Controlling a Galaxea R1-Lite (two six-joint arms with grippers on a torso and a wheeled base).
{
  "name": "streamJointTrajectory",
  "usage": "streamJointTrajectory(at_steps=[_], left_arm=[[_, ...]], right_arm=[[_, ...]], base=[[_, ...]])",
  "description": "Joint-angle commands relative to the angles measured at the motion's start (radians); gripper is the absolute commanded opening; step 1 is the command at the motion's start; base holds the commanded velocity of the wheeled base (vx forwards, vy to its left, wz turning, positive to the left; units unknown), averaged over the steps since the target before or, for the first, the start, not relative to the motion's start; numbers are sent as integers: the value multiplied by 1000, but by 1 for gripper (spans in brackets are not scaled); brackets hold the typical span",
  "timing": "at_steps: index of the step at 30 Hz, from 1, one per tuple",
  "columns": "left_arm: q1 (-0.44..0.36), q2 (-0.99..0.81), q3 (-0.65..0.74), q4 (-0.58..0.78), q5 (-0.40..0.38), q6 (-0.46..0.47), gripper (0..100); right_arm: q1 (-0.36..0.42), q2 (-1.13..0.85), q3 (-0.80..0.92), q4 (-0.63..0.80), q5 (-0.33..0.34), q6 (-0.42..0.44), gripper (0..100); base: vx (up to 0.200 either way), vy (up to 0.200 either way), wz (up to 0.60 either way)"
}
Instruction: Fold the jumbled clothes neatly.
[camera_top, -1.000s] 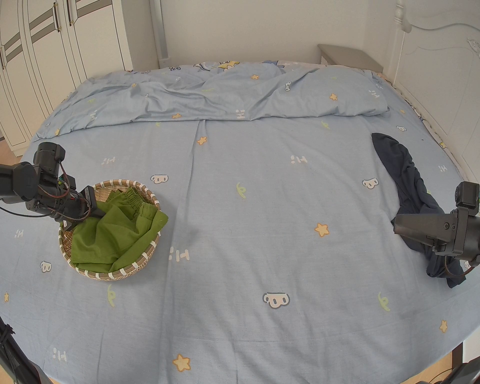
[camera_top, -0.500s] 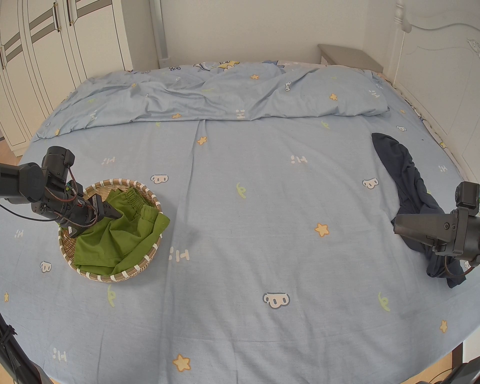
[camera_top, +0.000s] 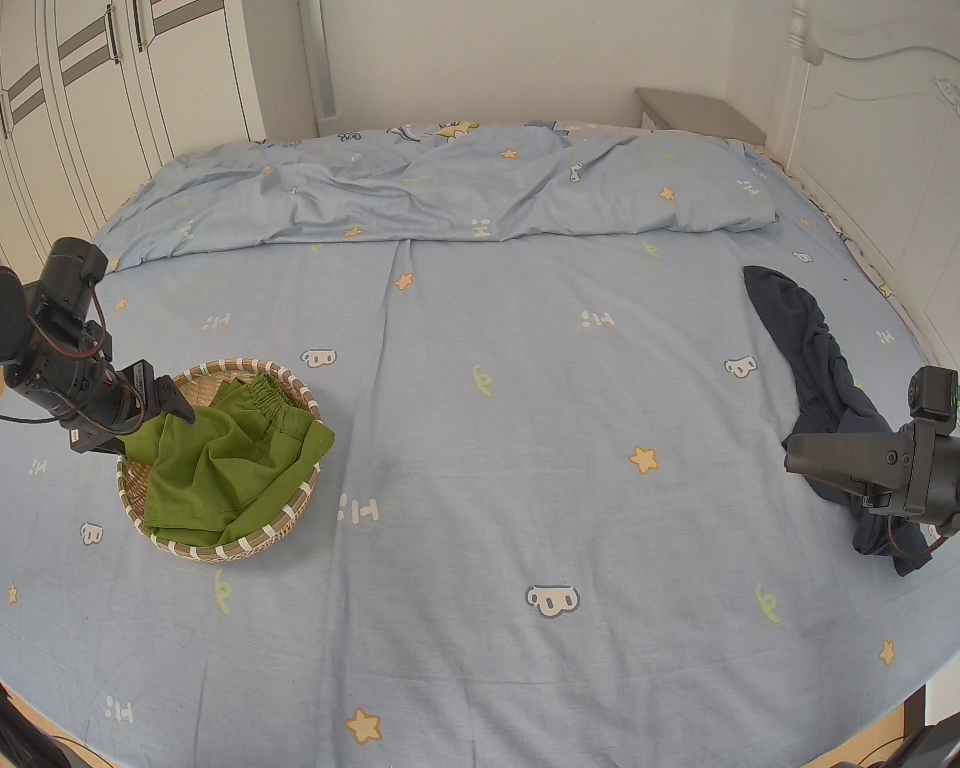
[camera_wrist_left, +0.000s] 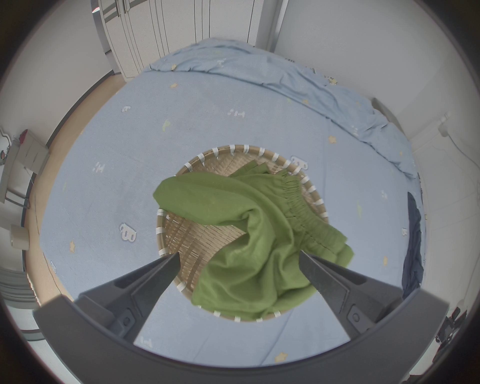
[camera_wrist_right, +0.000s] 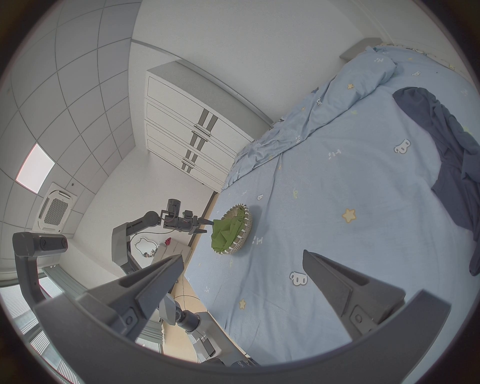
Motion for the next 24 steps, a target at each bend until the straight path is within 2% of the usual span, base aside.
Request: streamJointTrajectory(at_steps=[1, 4, 5, 8, 10, 11, 12, 14, 15, 20, 24], left_arm=[[-41, -190, -6, 65, 7, -1, 100], [-73, -294, 20, 90, 6, -7, 100], [-114, -401, 72, 111, 6, -10, 100], [-168, -570, 180, 102, 6, -22, 100], [-197, -691, 267, 104, 9, -30, 100], [-197, -691, 267, 104, 9, -30, 100], [-205, -822, 349, 110, 26, -33, 100], [-200, -908, 402, 113, 38, -33, 100], [-189, -1018, 470, 114, 55, -34, 100], [-128, -1259, 635, 114, 69, -36, 100], [-48, -1371, 770, 99, 64, -34, 100]], right_arm=[[10, -55, 24, -2, -5, -3, 100], [10, -156, 70, -1, -9, -14, 100], [10, -264, 132, 3, -8, -35, 100], [0, -416, 234, 18, -9, -74, 100], [-3, -538, 302, 30, -9, -89, 100], [-3, -538, 302, 30, -9, -89, 100], [-6, -669, 351, 64, -8, -89, 100], [-10, -756, 363, 115, -8, -88, 100], [-17, -862, 359, 219, -8, -85, 100], [-3, -1083, 288, 552, -9, -86, 100], [-11, -1120, 277, 628, -12, -86, 100]], base=[[0, 0, 0], [0, 0, 0], [0, 0, 0], [0, 0, 0], [0, 0, 0], [0, 0, 0], [0, 0, 0], [0, 0, 0], [0, 0, 0], [0, 0, 0], [0, 0, 0]])
